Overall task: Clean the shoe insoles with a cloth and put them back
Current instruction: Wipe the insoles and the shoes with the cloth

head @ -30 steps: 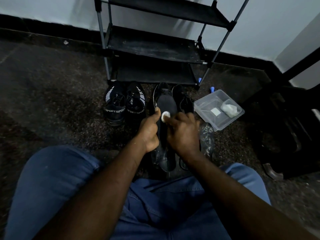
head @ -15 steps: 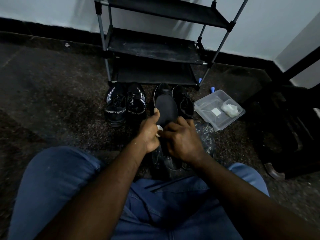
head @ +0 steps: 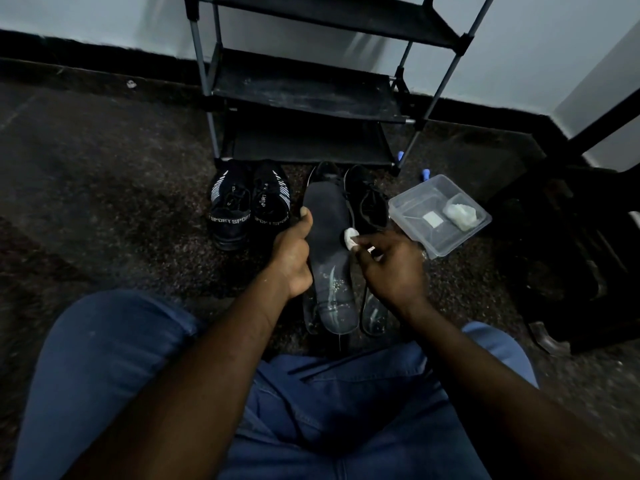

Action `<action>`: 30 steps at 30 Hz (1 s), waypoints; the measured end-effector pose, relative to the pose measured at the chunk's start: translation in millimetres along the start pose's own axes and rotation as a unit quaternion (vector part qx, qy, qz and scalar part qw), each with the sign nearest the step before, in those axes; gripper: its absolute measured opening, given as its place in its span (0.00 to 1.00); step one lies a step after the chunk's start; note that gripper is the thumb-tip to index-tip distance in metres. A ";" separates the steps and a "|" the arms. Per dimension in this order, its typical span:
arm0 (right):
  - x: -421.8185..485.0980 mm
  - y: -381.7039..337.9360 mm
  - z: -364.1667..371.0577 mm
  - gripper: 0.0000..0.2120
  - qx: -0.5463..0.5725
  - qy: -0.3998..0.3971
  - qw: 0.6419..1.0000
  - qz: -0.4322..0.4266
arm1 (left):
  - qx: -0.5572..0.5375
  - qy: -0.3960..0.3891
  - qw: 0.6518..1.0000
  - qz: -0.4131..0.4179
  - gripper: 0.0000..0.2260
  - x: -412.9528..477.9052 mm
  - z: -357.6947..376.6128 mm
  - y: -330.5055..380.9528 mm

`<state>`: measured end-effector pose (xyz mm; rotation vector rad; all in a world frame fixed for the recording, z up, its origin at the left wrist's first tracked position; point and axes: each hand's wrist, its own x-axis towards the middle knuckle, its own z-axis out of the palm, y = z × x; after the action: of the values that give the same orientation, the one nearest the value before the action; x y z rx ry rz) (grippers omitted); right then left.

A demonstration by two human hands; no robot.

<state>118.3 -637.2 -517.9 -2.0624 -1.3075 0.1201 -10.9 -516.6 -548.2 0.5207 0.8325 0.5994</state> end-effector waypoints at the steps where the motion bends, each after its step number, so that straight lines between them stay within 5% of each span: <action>1: -1.7 -0.9 2.8 0.05 0.071 -0.010 0.996 0.057 | 0.007 0.012 1.000 0.003 0.28 0.0 -1.0 0.0; 5: -10.5 -5.6 10.1 0.04 0.277 -0.072 0.940 0.183 | 0.021 0.028 0.999 0.002 0.41 7.4 -8.2 -4.3; 9: -14.4 -10.5 8.2 0.03 0.321 -0.080 0.929 0.167 | 0.017 0.026 0.999 0.020 0.35 3.0 -7.6 0.0; 13: -17.2 -21.6 11.9 0.05 0.325 -0.107 0.920 0.189 | 0.033 0.040 0.999 0.013 0.42 13.8 -15.4 -5.9; 23: -11.0 -26.2 6.7 0.06 0.416 0.012 0.868 0.272 | 0.107 -0.067 0.992 -0.022 0.23 -44.0 9.2 -7.9; 30: -12.1 -25.9 -3.5 0.01 0.308 -0.008 0.922 0.235 | 0.060 -0.103 0.992 -0.035 0.25 -57.9 15.8 -9.4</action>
<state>94.0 -642.1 -503.2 -1.7642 -0.6303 0.6734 -26.2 -565.1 -515.0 0.6487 0.6899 0.4241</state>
